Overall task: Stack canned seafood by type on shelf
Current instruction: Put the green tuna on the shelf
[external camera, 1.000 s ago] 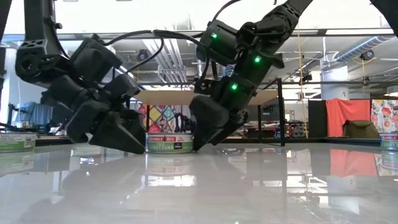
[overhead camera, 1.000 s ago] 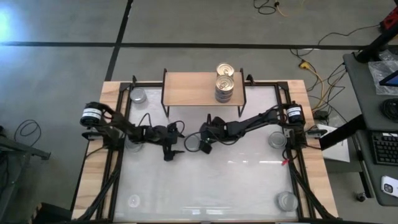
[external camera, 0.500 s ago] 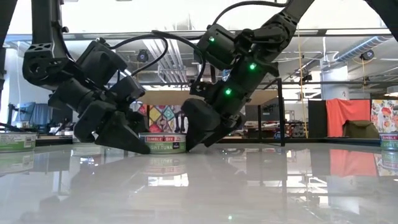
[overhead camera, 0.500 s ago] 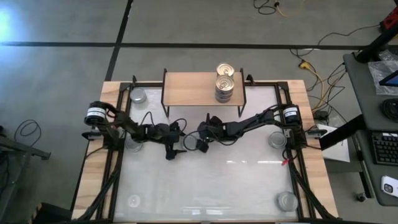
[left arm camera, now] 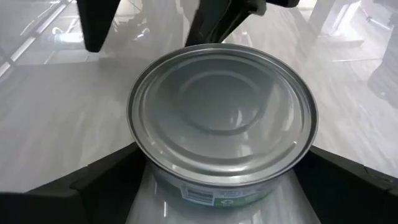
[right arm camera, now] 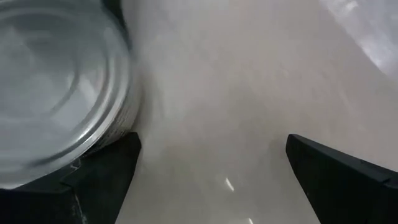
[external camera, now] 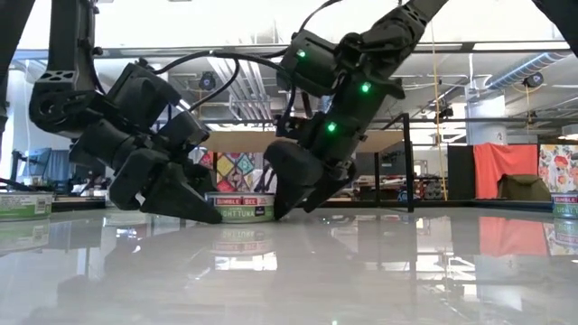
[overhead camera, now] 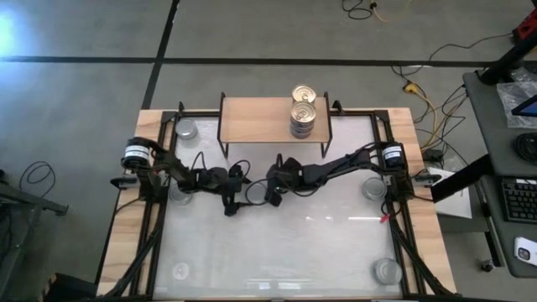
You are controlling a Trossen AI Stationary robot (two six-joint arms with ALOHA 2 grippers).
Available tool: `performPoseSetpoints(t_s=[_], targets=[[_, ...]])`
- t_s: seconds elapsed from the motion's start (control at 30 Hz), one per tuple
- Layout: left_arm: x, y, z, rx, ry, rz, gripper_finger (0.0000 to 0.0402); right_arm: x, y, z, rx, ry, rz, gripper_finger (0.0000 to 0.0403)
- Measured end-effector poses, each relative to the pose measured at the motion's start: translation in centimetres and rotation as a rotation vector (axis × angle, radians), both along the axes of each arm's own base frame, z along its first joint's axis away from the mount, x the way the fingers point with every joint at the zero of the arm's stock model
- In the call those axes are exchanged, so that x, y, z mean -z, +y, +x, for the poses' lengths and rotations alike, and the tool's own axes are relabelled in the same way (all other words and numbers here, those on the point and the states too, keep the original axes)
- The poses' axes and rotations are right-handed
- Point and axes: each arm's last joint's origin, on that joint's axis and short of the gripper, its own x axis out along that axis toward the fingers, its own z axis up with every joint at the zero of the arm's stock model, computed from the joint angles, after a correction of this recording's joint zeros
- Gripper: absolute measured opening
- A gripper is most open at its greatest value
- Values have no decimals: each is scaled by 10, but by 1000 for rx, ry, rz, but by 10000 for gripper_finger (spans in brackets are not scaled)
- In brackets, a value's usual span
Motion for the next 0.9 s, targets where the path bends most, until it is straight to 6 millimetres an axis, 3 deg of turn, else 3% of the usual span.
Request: performPoseSetpoints(t_s=[0.37, 0.9], targets=[[1, -1, 0, 34, 26, -17, 378, -20, 10, -2, -99, 161, 54, 400], [-2, -1, 11, 57, 31, -25, 399, -15, 12, 15, -153, -23, 20, 400]])
